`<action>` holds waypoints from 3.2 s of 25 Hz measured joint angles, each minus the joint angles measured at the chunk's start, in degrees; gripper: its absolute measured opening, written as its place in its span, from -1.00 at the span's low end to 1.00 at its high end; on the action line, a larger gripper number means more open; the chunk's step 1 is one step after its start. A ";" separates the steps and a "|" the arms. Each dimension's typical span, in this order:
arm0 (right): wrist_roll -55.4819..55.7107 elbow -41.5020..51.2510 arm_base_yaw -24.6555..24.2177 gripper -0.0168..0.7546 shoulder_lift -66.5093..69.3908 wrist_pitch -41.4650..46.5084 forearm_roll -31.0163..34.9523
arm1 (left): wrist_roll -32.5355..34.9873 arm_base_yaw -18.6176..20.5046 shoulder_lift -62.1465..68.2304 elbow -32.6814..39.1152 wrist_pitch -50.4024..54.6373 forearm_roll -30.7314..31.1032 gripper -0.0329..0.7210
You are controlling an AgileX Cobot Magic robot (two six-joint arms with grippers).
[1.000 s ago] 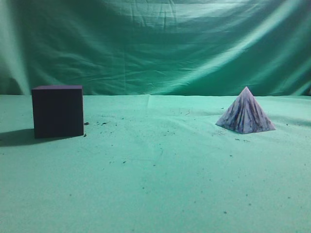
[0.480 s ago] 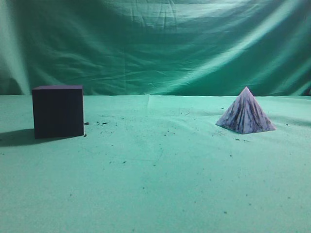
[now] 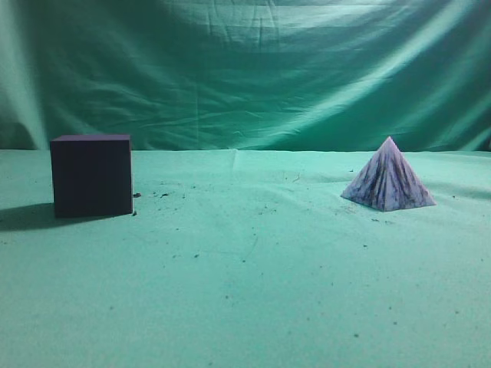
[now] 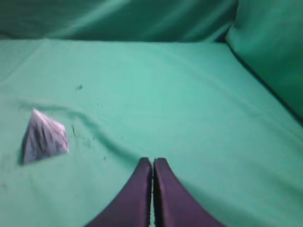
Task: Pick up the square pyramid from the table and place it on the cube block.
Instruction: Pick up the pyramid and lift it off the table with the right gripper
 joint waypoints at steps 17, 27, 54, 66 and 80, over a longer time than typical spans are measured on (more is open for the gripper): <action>-0.57 -27.36 0.00 -0.96 19.86 3.66 6.31 | 0.00 0.00 0.00 0.00 0.00 0.00 -0.91; -15.29 -47.42 11.78 -0.96 50.43 23.81 8.23 | 0.00 0.00 0.00 0.00 0.00 0.00 -0.91; -7.47 -68.09 21.98 0.59 105.59 21.36 6.49 | 0.00 0.00 0.00 0.00 0.00 0.00 -0.91; -7.47 -69.05 22.10 0.33 109.92 19.79 2.10 | 0.00 0.00 0.00 0.00 0.00 0.00 -0.91; -3.71 -71.29 22.42 0.08 111.24 23.82 -1.81 | 0.00 0.00 0.00 0.00 0.00 0.00 -0.91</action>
